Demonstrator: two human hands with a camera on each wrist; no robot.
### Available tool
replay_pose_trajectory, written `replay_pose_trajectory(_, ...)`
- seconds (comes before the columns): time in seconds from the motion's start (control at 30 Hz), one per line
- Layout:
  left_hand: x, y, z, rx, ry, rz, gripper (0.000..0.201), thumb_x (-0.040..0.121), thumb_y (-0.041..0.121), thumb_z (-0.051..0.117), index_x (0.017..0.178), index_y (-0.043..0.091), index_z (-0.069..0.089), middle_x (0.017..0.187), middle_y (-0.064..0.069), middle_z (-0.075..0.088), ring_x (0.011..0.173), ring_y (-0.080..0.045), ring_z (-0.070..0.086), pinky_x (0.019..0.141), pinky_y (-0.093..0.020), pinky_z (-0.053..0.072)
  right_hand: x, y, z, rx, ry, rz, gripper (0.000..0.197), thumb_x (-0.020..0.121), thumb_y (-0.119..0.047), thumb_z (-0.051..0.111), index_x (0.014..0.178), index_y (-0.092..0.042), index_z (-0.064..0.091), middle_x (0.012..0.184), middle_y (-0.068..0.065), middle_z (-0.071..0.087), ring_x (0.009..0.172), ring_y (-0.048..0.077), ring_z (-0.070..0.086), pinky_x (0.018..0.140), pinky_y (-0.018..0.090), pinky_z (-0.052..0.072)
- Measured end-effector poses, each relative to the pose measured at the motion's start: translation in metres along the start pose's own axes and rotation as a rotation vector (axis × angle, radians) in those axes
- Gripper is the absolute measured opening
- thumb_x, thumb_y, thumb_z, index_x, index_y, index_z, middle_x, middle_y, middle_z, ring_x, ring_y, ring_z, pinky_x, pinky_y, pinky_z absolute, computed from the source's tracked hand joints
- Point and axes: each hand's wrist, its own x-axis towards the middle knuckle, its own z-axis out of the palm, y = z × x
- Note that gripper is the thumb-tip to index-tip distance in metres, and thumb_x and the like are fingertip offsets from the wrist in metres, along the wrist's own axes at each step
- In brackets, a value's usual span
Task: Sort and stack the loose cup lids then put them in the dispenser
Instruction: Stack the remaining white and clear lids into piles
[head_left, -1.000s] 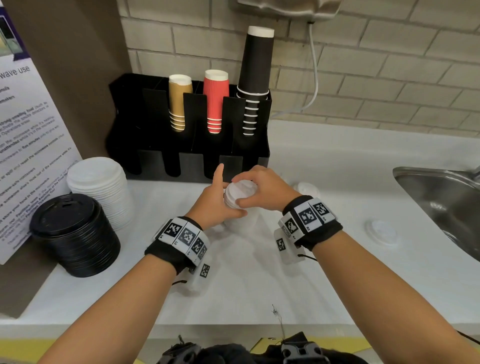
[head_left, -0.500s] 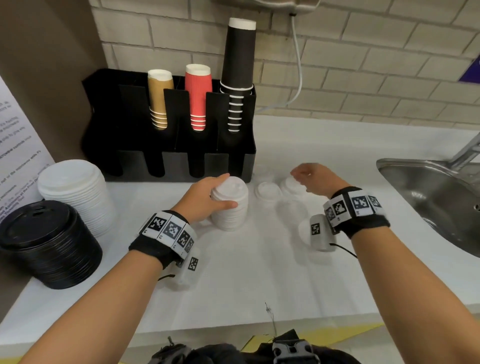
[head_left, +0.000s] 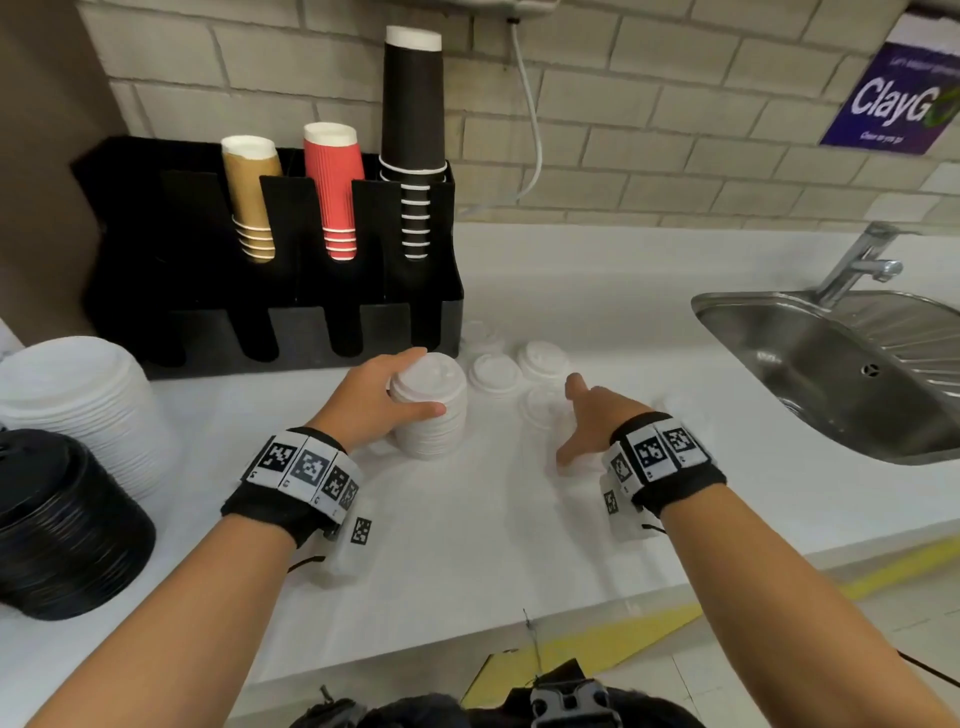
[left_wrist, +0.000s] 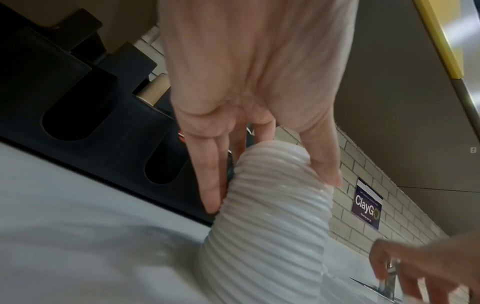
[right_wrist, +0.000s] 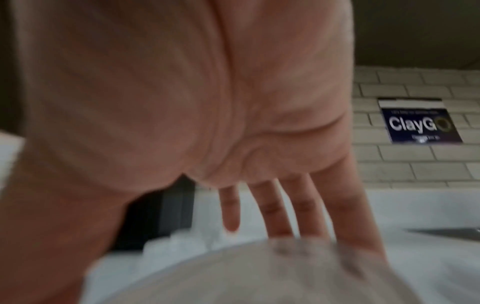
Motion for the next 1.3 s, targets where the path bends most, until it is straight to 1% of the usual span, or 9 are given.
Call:
replay_pose_trajectory(0.13, -0.001, -0.003, 0.000, -0.031, 0.014, 0.020, 0.076, 0.070, 0.029, 0.086, 0.138, 0.027, 0.051, 0.136, 0.011, 0.051, 0.121, -0.009, 0.047, 0.097, -0.024, 0.039, -0.012, -0.020, -0.032, 0.153, 0.078, -0.221, 0.064, 0.070, -0.053, 0.075, 0.124, -0.033, 0.048, 0.114, -0.002, 0.048, 0.100, 0.019, 0.049, 0.080, 0.030, 0.040)
replay_pose_trajectory(0.23, -0.002, -0.002, 0.002, -0.032, 0.030, 0.025, 0.077, 0.071, 0.028, 0.086, 0.139, 0.026, 0.050, 0.134, 0.011, 0.052, 0.122, -0.010, 0.048, 0.099, -0.024, 0.040, -0.014, -0.048, -0.038, 0.694, 0.323, -0.477, 0.044, 0.077, -0.045, 0.074, 0.116, -0.034, 0.058, 0.103, -0.007, 0.054, 0.093, 0.013, 0.057, 0.076, 0.021, 0.044)
replay_pose_trajectory(0.33, -0.005, 0.002, 0.004, -0.030, 0.028, 0.028, 0.079, 0.073, 0.026, 0.084, 0.143, 0.024, 0.047, 0.140, 0.006, 0.051, 0.126, -0.011, 0.048, 0.105, -0.028, 0.040, -0.012, -0.077, -0.026, 1.058, 0.437, -0.578, 0.033, 0.085, -0.035, 0.069, 0.113, -0.029, 0.054, 0.096, -0.007, 0.054, 0.082, 0.010, 0.062, 0.066, 0.012, 0.047)
replay_pose_trajectory(0.43, -0.007, 0.005, 0.007, -0.015, 0.031, 0.040, 0.078, 0.074, 0.024, 0.084, 0.143, 0.021, 0.047, 0.138, 0.001, 0.051, 0.126, -0.014, 0.048, 0.105, -0.028, 0.039, -0.006, -0.096, -0.005, 1.219, 0.481, -0.597, 0.035, 0.083, -0.028, 0.072, 0.107, -0.026, 0.046, 0.106, -0.001, 0.057, 0.100, 0.020, 0.063, 0.079, 0.024, 0.054)
replay_pose_trajectory(0.6, -0.007, 0.008, 0.007, 0.006, 0.087, 0.017, 0.090, 0.070, 0.026, 0.086, 0.146, 0.021, 0.038, 0.125, 0.003, 0.047, 0.115, -0.014, 0.047, 0.092, -0.025, 0.036, 0.001, -0.099, 0.027, 1.117, 0.569, -0.517, 0.046, 0.073, -0.025, 0.082, 0.099, -0.016, 0.046, 0.095, -0.009, 0.054, 0.098, 0.015, 0.059, 0.084, 0.035, 0.053)
replay_pose_trajectory(0.8, -0.007, 0.005, 0.007, -0.075, 0.119, -0.011, 0.124, 0.066, 0.029, 0.088, 0.154, 0.024, 0.002, 0.114, 0.011, 0.047, 0.101, -0.008, 0.051, 0.088, -0.025, 0.040, -0.003, -0.099, 0.036, 0.870, 0.490, -0.571, 0.047, 0.077, -0.024, 0.077, 0.120, -0.030, 0.058, 0.118, 0.002, 0.051, 0.110, 0.014, 0.051, 0.095, 0.026, 0.044)
replay_pose_trajectory(0.97, -0.007, 0.004, 0.009, -0.060, 0.123, 0.030, 0.094, 0.066, 0.024, 0.088, 0.144, 0.025, 0.034, 0.105, 0.018, 0.051, 0.103, -0.012, 0.055, 0.083, -0.019, 0.042, -0.004, -0.101, 0.034, 0.729, 0.502, -0.564, 0.034, 0.083, -0.023, 0.072, 0.117, -0.024, 0.067, 0.115, 0.002, 0.042, 0.105, 0.008, 0.042, 0.083, -0.004, 0.030)
replay_pose_trajectory(1.1, -0.007, 0.000, 0.007, -0.035, 0.111, 0.079, 0.065, 0.067, 0.022, 0.088, 0.122, 0.030, 0.053, 0.115, 0.008, 0.056, 0.112, -0.016, 0.055, 0.082, -0.014, 0.043, -0.003, -0.100, 0.033, 0.736, 0.487, -0.552, 0.032, 0.081, -0.021, 0.073, 0.113, -0.023, 0.070, 0.113, 0.001, 0.042, 0.103, 0.007, 0.042, 0.082, -0.001, 0.032)
replay_pose_trajectory(1.3, -0.008, 0.001, 0.007, -0.062, 0.037, 0.092, 0.077, 0.076, 0.025, 0.082, 0.143, 0.031, 0.045, 0.135, 0.005, 0.052, 0.122, -0.011, 0.050, 0.102, -0.027, 0.044, -0.002, -0.095, 0.035, 0.739, 0.440, -0.569, 0.036, 0.083, -0.027, 0.072, 0.118, -0.024, 0.065, 0.119, 0.002, 0.042, 0.107, 0.009, 0.044, 0.088, 0.007, 0.037)
